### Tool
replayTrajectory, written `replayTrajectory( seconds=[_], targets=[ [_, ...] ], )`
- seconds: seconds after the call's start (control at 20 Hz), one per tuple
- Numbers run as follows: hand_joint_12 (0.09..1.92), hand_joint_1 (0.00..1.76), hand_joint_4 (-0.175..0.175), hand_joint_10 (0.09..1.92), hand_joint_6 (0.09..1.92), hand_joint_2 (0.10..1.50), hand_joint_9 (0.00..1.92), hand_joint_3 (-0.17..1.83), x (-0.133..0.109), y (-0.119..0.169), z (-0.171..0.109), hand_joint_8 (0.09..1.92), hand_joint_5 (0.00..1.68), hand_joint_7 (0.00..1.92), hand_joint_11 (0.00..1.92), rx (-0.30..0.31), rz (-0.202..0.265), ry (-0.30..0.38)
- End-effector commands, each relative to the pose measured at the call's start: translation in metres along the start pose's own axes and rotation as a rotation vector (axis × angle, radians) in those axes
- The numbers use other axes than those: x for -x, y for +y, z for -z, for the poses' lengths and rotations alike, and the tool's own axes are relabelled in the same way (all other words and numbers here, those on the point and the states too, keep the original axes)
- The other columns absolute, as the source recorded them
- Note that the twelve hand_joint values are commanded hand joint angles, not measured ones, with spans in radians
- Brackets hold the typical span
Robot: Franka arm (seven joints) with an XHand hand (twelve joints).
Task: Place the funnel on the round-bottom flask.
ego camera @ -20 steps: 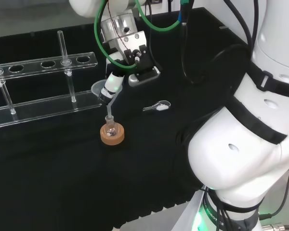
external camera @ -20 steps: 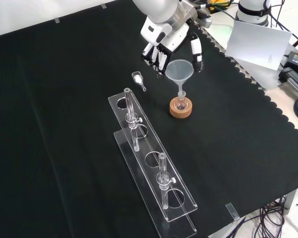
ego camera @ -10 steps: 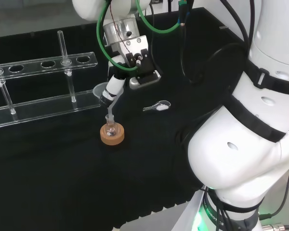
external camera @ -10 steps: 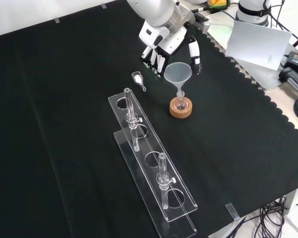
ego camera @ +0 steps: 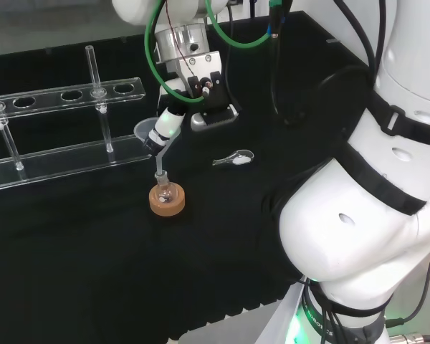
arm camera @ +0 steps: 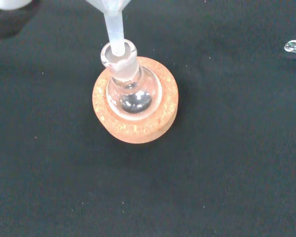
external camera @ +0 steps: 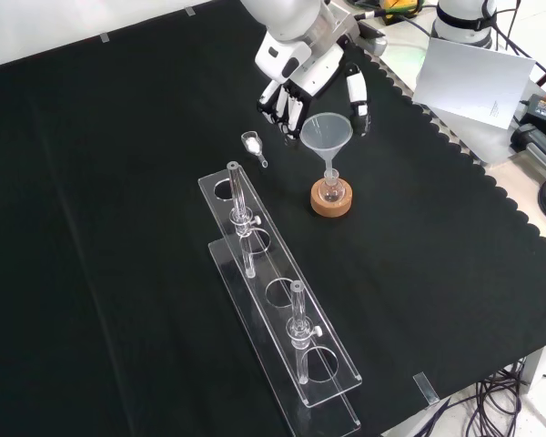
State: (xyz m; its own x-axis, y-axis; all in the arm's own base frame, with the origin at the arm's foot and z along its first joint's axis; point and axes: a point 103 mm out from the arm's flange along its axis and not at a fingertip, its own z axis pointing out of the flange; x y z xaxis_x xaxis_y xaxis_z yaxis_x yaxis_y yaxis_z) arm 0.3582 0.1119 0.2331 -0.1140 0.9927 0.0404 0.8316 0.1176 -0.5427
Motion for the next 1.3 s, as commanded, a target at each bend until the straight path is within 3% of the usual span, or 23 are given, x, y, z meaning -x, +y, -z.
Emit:
replayTrajectory(
  seconds=[0.05,1.3],
  targets=[
    [1.25,0.73,0.046,0.48,0.13,0.75,0.58,0.25,0.000,0.009,-0.028,0.34,0.76,0.99,0.00,-0.038,-0.016,0.001],
    [1.24,0.73,0.043,0.48,0.13,0.74,0.58,0.27,-0.002,0.009,-0.042,0.33,0.75,0.99,0.00,-0.044,-0.026,0.018]
  ],
)
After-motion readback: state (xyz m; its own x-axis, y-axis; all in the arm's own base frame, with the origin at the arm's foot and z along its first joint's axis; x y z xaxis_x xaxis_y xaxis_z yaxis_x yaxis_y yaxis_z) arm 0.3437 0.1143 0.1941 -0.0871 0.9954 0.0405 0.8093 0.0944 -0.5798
